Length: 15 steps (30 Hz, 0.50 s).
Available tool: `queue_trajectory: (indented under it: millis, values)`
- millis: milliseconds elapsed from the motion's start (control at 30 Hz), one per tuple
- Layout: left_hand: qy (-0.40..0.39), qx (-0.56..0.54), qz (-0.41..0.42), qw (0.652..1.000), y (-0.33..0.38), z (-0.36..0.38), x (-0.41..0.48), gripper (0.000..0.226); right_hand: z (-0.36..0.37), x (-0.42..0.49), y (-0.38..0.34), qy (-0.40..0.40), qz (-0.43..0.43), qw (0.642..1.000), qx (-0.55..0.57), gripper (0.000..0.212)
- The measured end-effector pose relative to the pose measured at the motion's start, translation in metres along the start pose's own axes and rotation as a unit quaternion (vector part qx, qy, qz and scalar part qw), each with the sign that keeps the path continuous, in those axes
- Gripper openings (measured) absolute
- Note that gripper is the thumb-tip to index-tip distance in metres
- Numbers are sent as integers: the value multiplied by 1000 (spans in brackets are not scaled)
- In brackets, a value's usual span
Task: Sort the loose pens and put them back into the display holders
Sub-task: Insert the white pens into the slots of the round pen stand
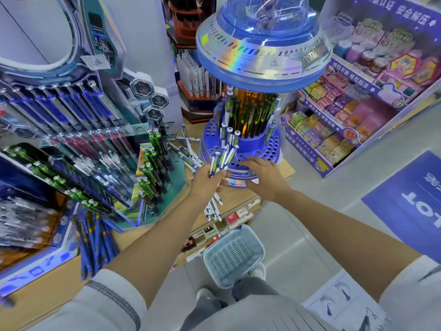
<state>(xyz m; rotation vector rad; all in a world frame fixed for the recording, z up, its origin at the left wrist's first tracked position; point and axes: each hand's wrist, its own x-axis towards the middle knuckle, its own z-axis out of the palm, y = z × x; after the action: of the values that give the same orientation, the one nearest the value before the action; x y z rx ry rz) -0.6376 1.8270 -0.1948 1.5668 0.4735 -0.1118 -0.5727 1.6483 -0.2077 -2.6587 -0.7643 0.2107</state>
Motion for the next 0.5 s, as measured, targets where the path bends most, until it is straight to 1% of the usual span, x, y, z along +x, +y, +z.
queue_trajectory:
  millis: [67, 200, 267, 333, 400, 500]
  values:
    - [1, 2, 1, 1000, 0, -1, 0, 18, 3, 1, 3, -16, 2, 999, -37, 49]
    - [4, 10, 1, 1000, -1, -3, 2, 15, -4, 1, 14, 22, 31, 999, 4, 40]
    - [5, 14, 4, 1000, -1, -3, 4, 15, -5, 2, 14, 29, 40, 999, 10, 44]
    - [6, 12, 3, 1000, -2, -3, 5, 17, -3, 2, 11, 17, 36, 999, -1, 49]
    - [7, 10, 4, 1000, -2, -3, 7, 19, -1, 1, 9, -3, 32, 999, -21, 49]
    - [13, 0, 2, 1000, -2, -2, 10, 15, -4, 1, 12, 1, 41, 999, -12, 47]
